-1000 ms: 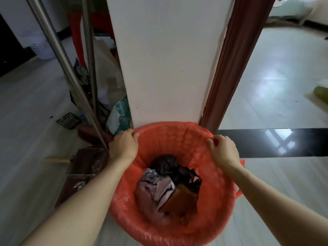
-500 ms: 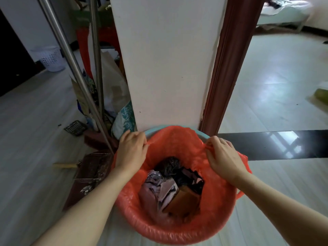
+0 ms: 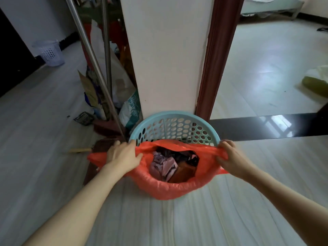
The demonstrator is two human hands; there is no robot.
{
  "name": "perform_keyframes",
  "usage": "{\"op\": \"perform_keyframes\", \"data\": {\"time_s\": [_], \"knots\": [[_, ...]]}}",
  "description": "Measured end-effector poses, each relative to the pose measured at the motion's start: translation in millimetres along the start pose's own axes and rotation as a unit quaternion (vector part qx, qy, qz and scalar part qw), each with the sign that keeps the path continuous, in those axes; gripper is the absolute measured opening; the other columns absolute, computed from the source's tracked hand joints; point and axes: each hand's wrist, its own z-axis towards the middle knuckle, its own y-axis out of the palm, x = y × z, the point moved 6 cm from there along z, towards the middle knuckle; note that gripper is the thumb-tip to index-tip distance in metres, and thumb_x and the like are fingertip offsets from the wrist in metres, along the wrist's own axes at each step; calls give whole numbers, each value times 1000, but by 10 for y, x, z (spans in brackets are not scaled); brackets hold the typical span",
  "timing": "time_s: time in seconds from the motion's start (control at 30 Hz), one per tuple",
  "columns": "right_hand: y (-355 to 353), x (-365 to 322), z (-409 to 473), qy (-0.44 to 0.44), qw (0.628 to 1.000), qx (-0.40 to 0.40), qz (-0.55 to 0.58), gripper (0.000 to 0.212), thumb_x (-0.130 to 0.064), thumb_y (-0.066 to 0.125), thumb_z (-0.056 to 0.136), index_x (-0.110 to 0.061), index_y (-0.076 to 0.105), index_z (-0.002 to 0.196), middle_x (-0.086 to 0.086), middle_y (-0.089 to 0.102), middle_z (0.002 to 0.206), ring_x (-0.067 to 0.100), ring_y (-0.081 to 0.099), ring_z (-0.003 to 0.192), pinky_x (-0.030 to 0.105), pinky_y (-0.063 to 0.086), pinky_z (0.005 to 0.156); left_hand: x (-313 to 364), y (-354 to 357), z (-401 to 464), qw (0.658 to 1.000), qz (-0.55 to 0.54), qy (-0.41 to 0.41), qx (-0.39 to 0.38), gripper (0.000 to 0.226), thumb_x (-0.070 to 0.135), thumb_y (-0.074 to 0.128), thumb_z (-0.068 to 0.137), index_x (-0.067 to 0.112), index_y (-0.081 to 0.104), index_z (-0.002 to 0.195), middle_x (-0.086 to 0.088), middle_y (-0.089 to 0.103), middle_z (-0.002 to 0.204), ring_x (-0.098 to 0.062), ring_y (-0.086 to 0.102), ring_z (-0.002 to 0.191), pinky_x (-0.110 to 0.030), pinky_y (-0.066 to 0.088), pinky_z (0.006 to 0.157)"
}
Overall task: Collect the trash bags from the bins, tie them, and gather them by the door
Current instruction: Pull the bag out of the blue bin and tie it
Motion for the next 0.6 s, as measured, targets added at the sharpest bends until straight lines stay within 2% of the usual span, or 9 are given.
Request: {"op": "perform_keyframes", "data": {"time_s": [0.1,0.17,0.2,0.27,0.33,0.4,0.43,0.53,0.6], "knots": [[145,-37,-358,44,991,-46,116,55,-30,59,87,-14,37,134,15,50,131,29,51,114,35,40,96,-40,163,-336,994,-91,-42,-39,63,56,53,82,19,34,130,-16,58,125,-33,51,119,-40,37,99],[259,-49,-532,67,985,-59,148,61,-28,58,89,-17,28,141,15,49,135,31,52,118,37,40,100,-48,273,-544,966,-245,-72,-46,72,47,61,81,14,27,136,-20,54,131,-35,52,120,-39,40,98],[298,-65,-602,73,985,-48,148,59,-25,56,90,-16,28,141,16,49,136,32,52,119,37,39,100,-44,309,-655,942,-320,-85,-42,74,39,65,82,11,25,138,-21,50,135,-36,51,122,-38,40,98],[299,-125,-660,74,988,12,138,45,-13,55,90,-9,43,133,18,56,129,34,55,115,34,42,93,-44,351,-799,907,-405,-115,-20,71,25,68,81,6,28,137,-20,47,138,-36,49,123,-36,38,98],[284,-212,-666,66,990,52,113,28,-3,50,87,-5,59,113,18,65,110,35,60,103,31,43,80,-84,369,-866,898,-413,-149,2,59,17,67,81,4,37,129,-22,53,131,-37,52,118,-37,40,94],[274,-289,-639,55,997,42,44,21,-6,45,87,-4,62,99,13,56,96,35,56,99,31,43,77,-136,348,-872,913,-374,-165,-2,43,15,64,83,1,45,120,-23,58,122,-38,55,114,-37,41,91],[262,-304,-627,56,998,35,7,21,-9,44,88,-4,62,97,12,50,98,35,52,102,33,44,79,-153,316,-867,923,-349,-161,-15,36,16,61,85,1,50,116,-23,59,120,-38,55,113,-37,42,91],[238,-280,-595,88,995,9,-48,22,-11,43,88,-5,53,106,20,43,124,38,41,118,42,43,95,-174,213,-794,932,-334,-135,-29,24,14,58,86,2,58,106,-21,63,115,-36,58,109,-35,43,88],[186,-294,-585,101,989,-7,-109,23,-9,41,87,-6,45,110,19,55,120,36,51,113,42,42,96,-143,142,-743,934,-338,-106,-37,19,13,56,87,3,60,104,-19,64,113,-35,58,108,-35,44,87]]}}
